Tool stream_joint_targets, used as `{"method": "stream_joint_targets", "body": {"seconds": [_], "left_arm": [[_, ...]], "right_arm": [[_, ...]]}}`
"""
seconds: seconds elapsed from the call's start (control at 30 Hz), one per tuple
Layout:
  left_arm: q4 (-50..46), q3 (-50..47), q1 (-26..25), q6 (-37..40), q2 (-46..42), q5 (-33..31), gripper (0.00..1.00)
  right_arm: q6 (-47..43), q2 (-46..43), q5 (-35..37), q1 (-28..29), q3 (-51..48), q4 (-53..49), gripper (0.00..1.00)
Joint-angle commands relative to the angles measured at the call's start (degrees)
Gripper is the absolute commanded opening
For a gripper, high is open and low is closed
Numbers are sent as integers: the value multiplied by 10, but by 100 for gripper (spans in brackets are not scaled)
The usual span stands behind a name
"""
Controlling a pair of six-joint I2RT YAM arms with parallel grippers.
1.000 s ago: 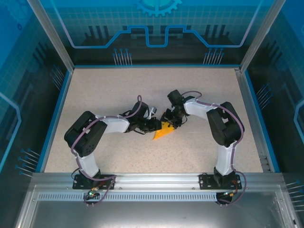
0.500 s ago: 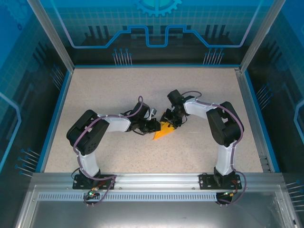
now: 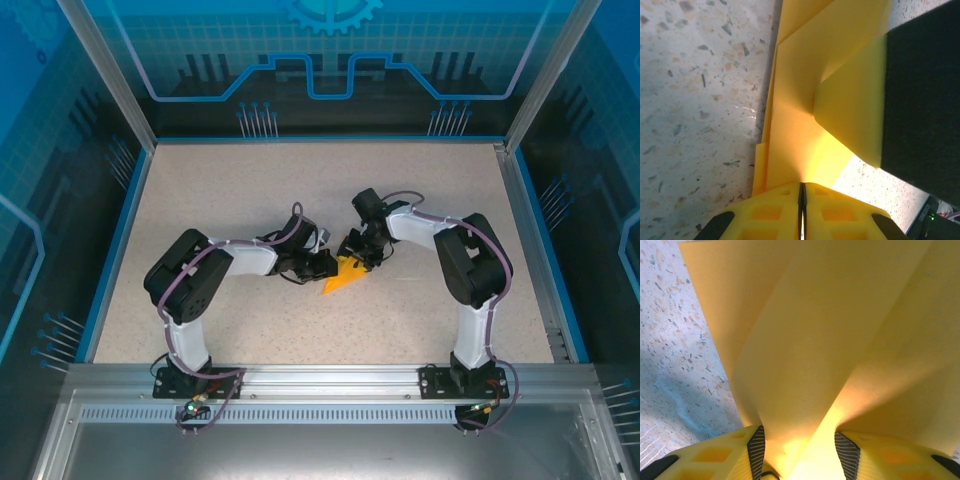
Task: Fold a paper plane with a square sheet of paper (pick it up from the middle)
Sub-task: Fourth fold the wing at the center of the table.
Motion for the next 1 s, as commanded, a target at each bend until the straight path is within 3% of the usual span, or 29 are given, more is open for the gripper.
{"method": "stream_joint_targets", "body": {"seconds": [0.0,0.3,0.63,0.97], "left_arm": [[-32,14,-3,14,14,-14,12],[-63,22,-3,16,21,-24,10],[-72,24,-3,21,27,-21,8],[-88,33,-3,34,32,-20,7]], "right_arm": [[-12,64,36,7,-28,-9,48],[-21,28,10,1,-33,20,48],[-106,-117,-9,-14,-74,104,51],[-139,-96,-79,-5,-99,170,24]]}}
